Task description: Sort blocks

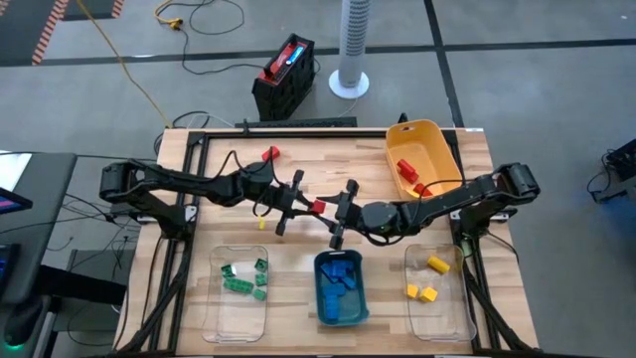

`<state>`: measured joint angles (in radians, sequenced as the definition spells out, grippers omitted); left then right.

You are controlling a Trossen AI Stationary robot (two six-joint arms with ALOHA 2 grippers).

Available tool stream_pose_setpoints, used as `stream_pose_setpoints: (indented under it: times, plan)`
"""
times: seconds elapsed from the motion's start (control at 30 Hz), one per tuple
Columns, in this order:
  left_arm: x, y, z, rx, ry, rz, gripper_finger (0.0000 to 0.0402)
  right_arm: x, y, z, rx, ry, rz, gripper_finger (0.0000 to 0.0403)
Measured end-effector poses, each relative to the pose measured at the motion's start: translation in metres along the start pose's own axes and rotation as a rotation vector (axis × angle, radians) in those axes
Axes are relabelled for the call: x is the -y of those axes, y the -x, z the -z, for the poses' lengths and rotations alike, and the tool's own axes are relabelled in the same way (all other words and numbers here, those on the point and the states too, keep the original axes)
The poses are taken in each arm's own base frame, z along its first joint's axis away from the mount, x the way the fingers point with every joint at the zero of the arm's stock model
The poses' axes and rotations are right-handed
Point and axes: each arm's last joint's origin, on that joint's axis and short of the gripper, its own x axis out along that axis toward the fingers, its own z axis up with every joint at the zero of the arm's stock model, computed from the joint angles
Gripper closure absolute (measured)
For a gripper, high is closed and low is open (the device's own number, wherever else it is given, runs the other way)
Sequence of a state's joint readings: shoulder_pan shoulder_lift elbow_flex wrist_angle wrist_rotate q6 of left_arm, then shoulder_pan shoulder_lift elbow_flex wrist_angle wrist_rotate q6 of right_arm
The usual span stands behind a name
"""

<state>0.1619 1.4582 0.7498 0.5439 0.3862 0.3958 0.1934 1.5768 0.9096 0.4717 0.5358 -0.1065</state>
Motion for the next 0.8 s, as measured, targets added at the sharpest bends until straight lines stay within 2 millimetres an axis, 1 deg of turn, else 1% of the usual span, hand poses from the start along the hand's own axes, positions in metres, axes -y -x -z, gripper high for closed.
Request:
stream_pose_setpoints:
  times: [0.23,0.33,0.4,0.5,0.6,0.7,0.8]
  plan:
    - [0.0002,0.0002,0.0017,-0.017,0.015,-0.004,0.0363,0.0033,-0.0018,0.0020,-0.018,0.008,0.007,0.0289]
    - [-0.0005,0.0001,0.0033,-0.048,0.054,-0.054,0.0359,0.0037,-0.0020,0.0027,-0.024,0.010,0.008,0.0290]
    - [-0.0008,0.0003,0.0049,-0.076,0.055,-0.078,0.0346,0.0037,-0.0023,0.0034,-0.027,0.012,0.009,0.0290]
    - [-0.0007,0.0005,0.0070,-0.106,0.065,-0.097,0.0310,0.0038,-0.0023,0.0039,-0.030,0.012,0.010,0.0290]
    - [-0.0013,0.0007,0.0085,-0.130,0.067,-0.128,0.0264,0.0038,-0.0023,0.0038,-0.029,0.012,0.012,0.0282]
    - [-0.0030,0.0015,0.0091,-0.158,0.070,-0.193,0.0221,0.0043,-0.0024,0.0038,-0.029,0.009,0.020,0.0281]
    - [-0.0046,0.0031,0.0093,-0.189,0.072,-0.259,0.0190,0.0061,-0.0031,0.0048,-0.040,0.002,0.029,0.0283]
